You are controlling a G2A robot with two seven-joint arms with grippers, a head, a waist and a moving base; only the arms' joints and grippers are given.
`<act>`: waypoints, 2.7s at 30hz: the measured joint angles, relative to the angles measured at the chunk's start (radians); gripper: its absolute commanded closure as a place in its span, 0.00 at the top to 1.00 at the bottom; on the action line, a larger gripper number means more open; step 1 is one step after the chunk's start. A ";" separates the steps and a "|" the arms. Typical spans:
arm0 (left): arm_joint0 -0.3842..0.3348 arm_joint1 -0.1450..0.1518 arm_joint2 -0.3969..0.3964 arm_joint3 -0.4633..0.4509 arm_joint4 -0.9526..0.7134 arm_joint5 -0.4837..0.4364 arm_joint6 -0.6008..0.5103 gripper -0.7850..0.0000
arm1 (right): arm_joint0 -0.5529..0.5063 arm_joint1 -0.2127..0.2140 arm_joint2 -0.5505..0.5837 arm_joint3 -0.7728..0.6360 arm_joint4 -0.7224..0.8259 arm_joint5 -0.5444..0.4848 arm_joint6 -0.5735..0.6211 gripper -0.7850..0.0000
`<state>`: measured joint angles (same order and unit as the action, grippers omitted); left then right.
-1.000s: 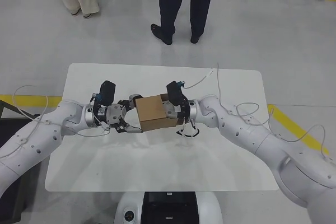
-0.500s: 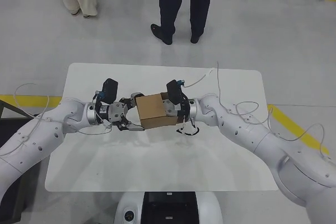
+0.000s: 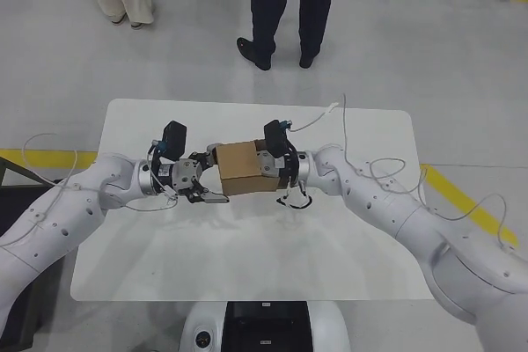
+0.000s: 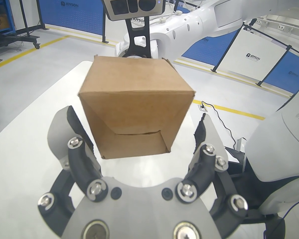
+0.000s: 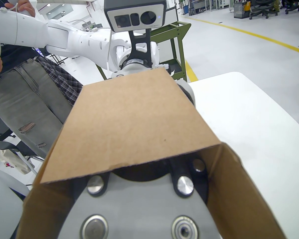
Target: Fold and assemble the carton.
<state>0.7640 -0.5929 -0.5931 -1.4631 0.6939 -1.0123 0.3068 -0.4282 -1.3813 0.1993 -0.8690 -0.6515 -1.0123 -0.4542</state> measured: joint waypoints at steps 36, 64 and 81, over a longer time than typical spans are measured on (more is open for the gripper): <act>0.051 -0.043 -0.103 0.022 -0.056 0.000 -0.125 0.44 | -0.020 -0.049 0.071 0.045 -0.048 0.000 0.059 0.00; 0.116 -0.029 -0.174 0.031 -0.052 0.000 -0.103 0.48 | -0.034 -0.032 0.142 0.112 -0.039 0.000 0.043 0.40; 0.151 -0.003 -0.217 0.033 -0.016 0.000 -0.060 0.49 | -0.069 0.030 0.230 0.108 -0.103 0.000 0.005 0.01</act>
<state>0.9151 -0.5954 -0.8105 -1.4303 0.6779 -1.0123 0.2468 -0.4972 -1.3510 0.4292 -0.7607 -0.7545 -1.0123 -0.4494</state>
